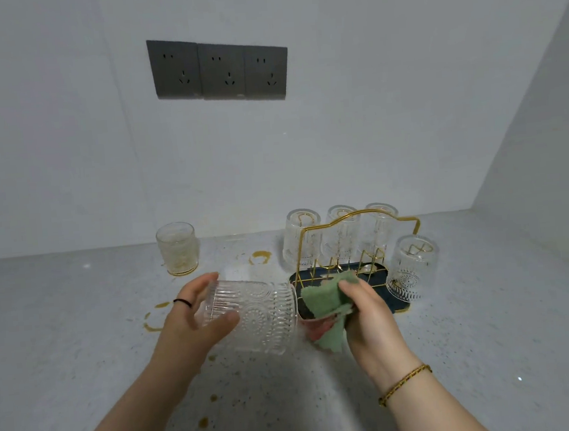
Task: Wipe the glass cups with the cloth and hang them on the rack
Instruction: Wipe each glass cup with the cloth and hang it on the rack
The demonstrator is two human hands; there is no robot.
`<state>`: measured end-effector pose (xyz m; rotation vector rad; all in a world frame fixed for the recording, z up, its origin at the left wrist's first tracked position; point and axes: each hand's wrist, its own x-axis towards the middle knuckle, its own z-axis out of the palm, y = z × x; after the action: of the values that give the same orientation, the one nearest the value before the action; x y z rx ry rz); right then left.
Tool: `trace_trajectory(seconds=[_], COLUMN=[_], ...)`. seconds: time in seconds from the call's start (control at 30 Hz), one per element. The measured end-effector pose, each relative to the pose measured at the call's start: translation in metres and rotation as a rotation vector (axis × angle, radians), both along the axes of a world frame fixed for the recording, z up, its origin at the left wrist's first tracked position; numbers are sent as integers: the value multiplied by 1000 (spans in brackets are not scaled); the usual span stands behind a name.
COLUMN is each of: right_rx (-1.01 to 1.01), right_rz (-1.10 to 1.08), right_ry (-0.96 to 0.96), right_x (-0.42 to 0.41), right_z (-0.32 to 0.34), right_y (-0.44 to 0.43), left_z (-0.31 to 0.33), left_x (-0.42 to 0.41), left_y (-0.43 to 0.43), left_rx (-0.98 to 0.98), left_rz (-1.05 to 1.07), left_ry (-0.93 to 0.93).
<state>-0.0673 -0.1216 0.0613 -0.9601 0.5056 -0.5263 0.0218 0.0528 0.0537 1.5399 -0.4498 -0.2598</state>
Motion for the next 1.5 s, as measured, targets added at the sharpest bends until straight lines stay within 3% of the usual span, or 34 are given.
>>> trace_trajectory(seconds=[0.17, 0.33, 0.53, 0.9, 1.1, 1.5], right_rx=[37, 22, 170, 200, 208, 212], right_rz=[-70, -210, -201, -182, -168, -161], right_ry=[-40, 21, 60, 127, 171, 195], right_x=[-24, -47, -66, -83, -83, -71], right_z=[-4, -9, -7, -5, -7, -14], right_y=[-29, -61, -85, -106, -109, -112], left_z=[11, 40, 72, 55, 35, 29], left_x=[-2, -5, -5, 1, 3, 11], left_y=[-38, -86, -152, -218, -229, -236], left_rx=[109, 204, 364, 791, 943, 945], left_rz=[-4, -68, -167, -293, -389, -480], left_ry=[-70, -255, -430, -629, -628, -656])
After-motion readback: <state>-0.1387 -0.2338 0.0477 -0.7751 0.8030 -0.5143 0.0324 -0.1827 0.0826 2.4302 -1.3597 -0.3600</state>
